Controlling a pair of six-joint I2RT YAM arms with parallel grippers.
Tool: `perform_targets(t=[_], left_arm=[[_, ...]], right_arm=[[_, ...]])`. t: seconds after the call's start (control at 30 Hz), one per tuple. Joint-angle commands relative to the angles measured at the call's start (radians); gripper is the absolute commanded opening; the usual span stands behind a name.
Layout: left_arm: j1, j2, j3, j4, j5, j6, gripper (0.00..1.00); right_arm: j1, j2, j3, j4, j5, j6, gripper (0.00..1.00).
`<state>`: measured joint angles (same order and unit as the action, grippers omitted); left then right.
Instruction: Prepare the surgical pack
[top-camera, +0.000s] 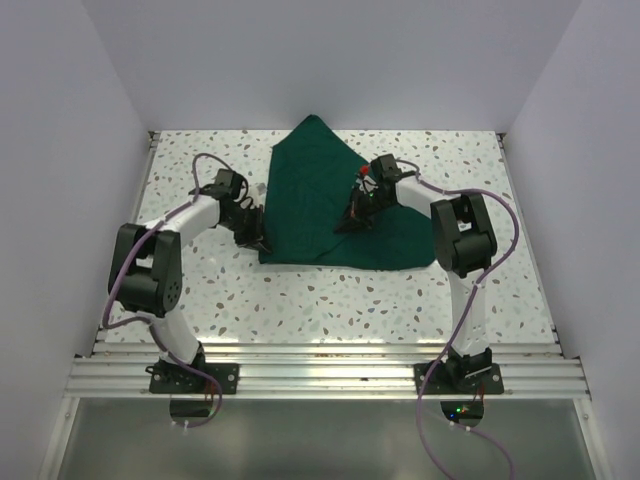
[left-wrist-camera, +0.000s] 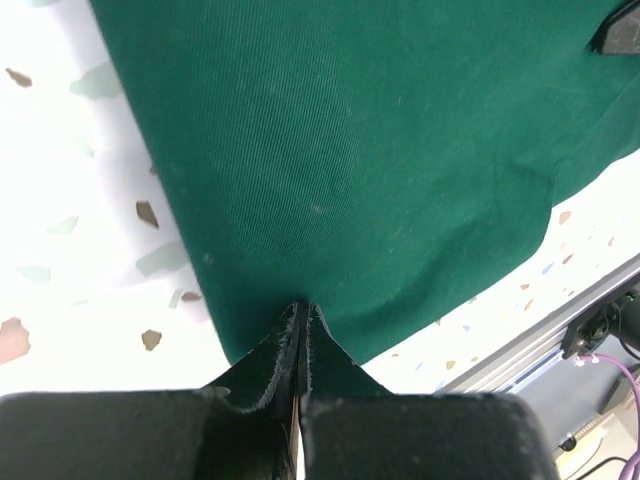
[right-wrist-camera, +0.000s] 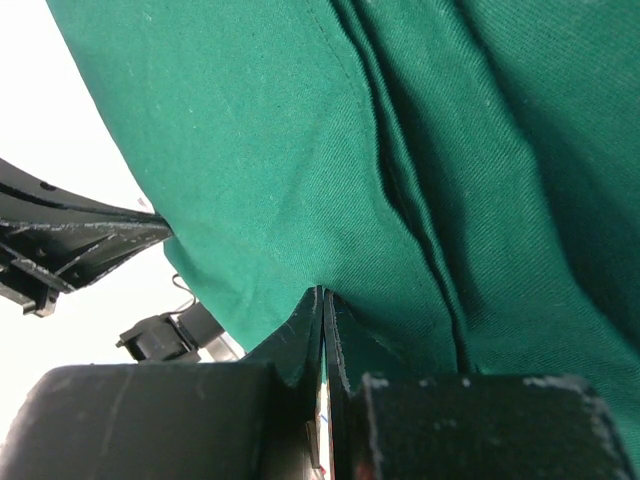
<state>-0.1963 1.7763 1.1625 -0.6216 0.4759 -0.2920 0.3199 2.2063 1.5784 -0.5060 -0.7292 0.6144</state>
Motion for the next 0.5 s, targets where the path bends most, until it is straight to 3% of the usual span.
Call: perform_targets(t=[0.0,0.47], left_arm=[[0.015,-0.061,0.009,-0.062,-0.013,0.034,0.0],[0.015,-0.175,-0.124,-0.03,0.118,0.005,0.01]], right_arm=[[-0.002,0.021,0.041,-0.011,0.042,0.001,0.0],[-0.001,-0.014,0.057,-0.005,0.016,0.03,0.0]])
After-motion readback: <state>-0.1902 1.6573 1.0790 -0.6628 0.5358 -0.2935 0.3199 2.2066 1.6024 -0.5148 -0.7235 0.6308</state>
